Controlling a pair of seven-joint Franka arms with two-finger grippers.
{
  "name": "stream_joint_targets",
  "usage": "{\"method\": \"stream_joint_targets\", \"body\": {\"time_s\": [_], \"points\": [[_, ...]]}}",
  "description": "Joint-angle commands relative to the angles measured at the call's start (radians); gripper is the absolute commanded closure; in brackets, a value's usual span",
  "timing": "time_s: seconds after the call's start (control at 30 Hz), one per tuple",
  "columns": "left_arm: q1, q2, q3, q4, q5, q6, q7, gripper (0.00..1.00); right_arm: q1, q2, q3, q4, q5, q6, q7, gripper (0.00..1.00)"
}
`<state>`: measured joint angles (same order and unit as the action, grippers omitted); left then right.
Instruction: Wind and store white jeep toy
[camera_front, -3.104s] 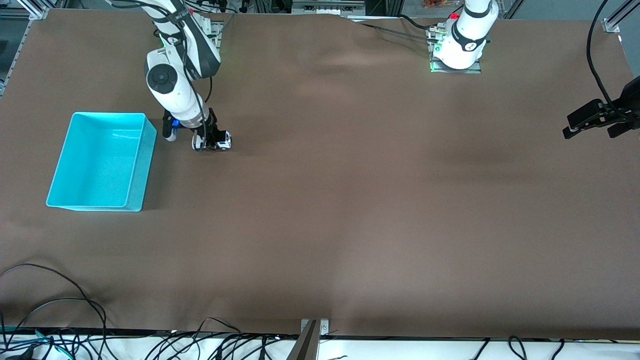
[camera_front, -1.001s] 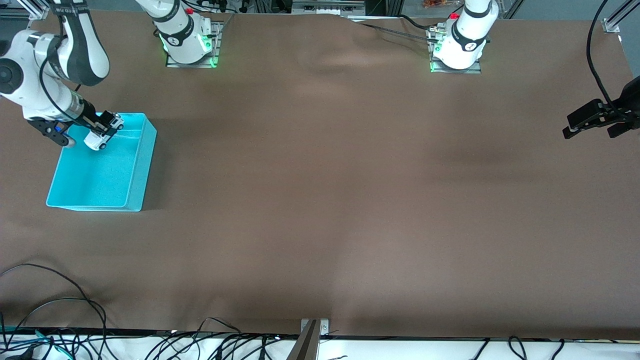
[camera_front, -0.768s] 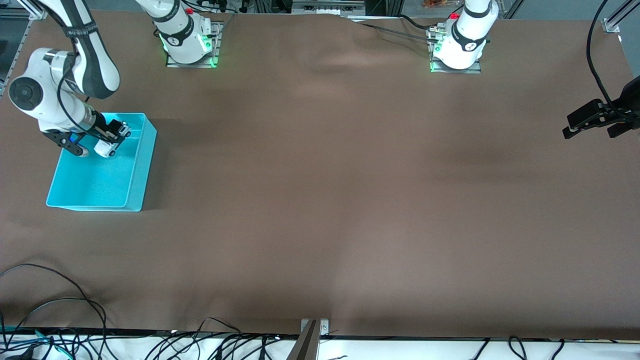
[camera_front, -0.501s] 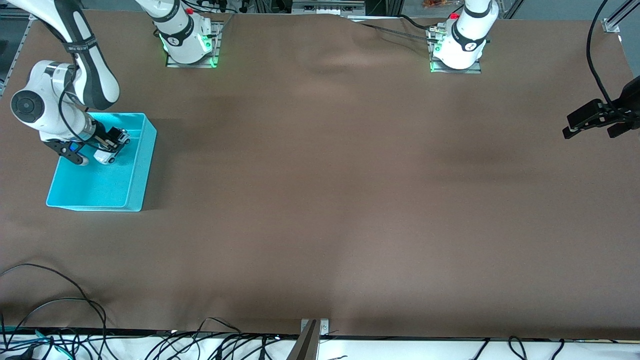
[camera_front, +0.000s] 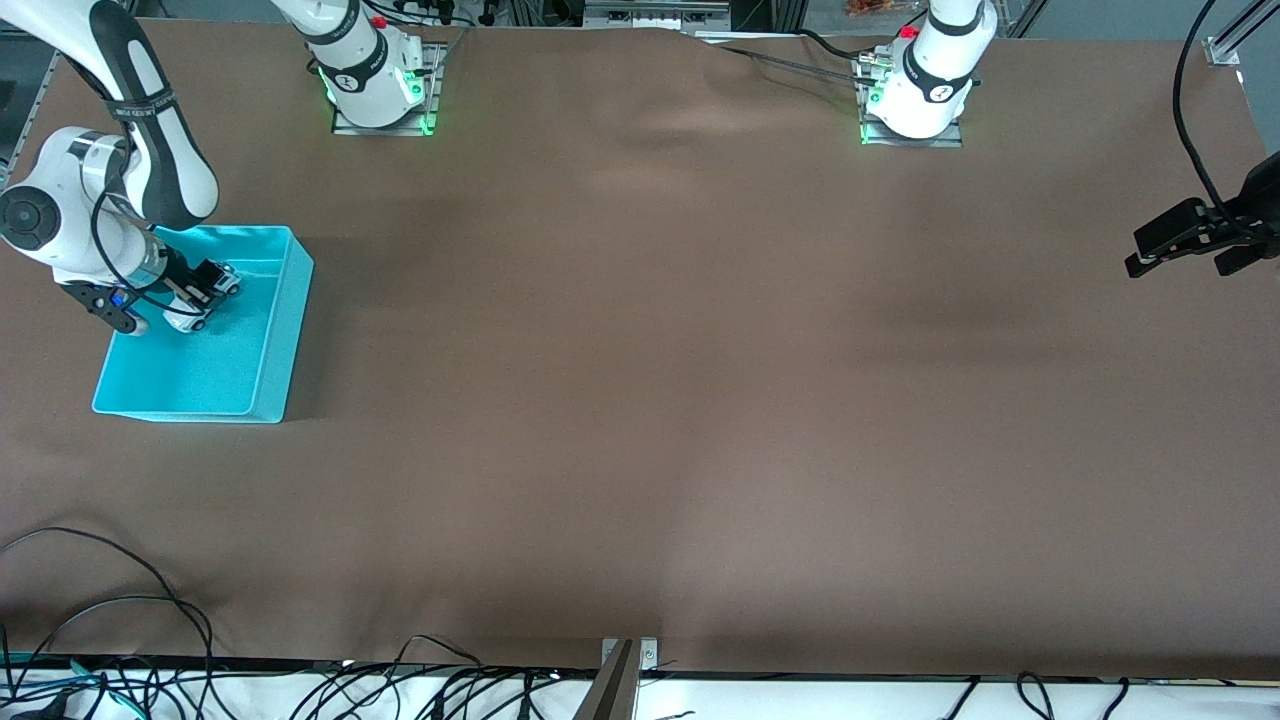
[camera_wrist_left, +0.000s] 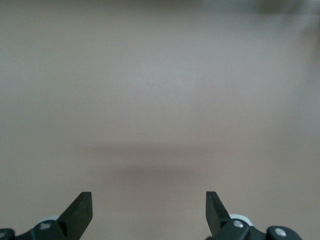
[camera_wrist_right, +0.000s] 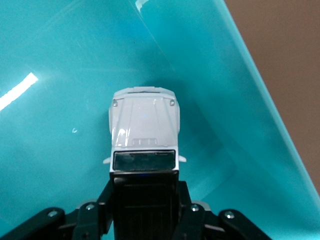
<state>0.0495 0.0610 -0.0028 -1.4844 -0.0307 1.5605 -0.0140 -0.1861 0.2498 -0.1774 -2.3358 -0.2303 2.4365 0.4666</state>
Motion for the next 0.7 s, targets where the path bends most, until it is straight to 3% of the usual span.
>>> {"method": "stream_joint_targets", "body": {"time_s": [0.0,0.17,0.23,0.37,0.4,0.47,0.53,0.67], "points": [[-0.003,-0.003,0.007,0.013,-0.031,-0.002,0.019,0.0,-0.003,0.031,0.003,-0.002,-0.018,0.039,0.04,1.0],[-0.003,-0.003,0.007,0.013,-0.029,-0.002,0.019,0.0,-0.004,0.054,0.003,0.0,-0.02,0.042,0.038,1.0],[-0.003,-0.003,0.007,0.013,-0.031,-0.002,0.019,0.0,-0.004,0.059,0.003,0.0,-0.021,0.049,0.033,0.86],[-0.003,-0.003,0.007,0.013,-0.029,-0.002,0.019,0.0,-0.003,0.059,0.003,-0.002,-0.021,0.049,0.033,0.77],[-0.003,-0.003,0.007,0.013,-0.031,-0.002,0.019,0.0,-0.003,0.057,0.003,-0.002,-0.021,0.047,0.032,0.7],[-0.003,-0.003,0.007,0.013,-0.029,-0.002,0.019,0.0,-0.003,0.055,0.004,-0.002,-0.021,0.044,0.03,0.45],[-0.003,-0.003,0.007,0.013,-0.029,-0.002,0.019,0.0,-0.003,0.049,0.004,-0.002,-0.021,0.042,0.029,0.35],[-0.003,-0.003,0.007,0.013,-0.029,-0.002,0.019,0.0,-0.003,0.04,0.004,-0.004,-0.021,0.041,0.029,0.0]]}}
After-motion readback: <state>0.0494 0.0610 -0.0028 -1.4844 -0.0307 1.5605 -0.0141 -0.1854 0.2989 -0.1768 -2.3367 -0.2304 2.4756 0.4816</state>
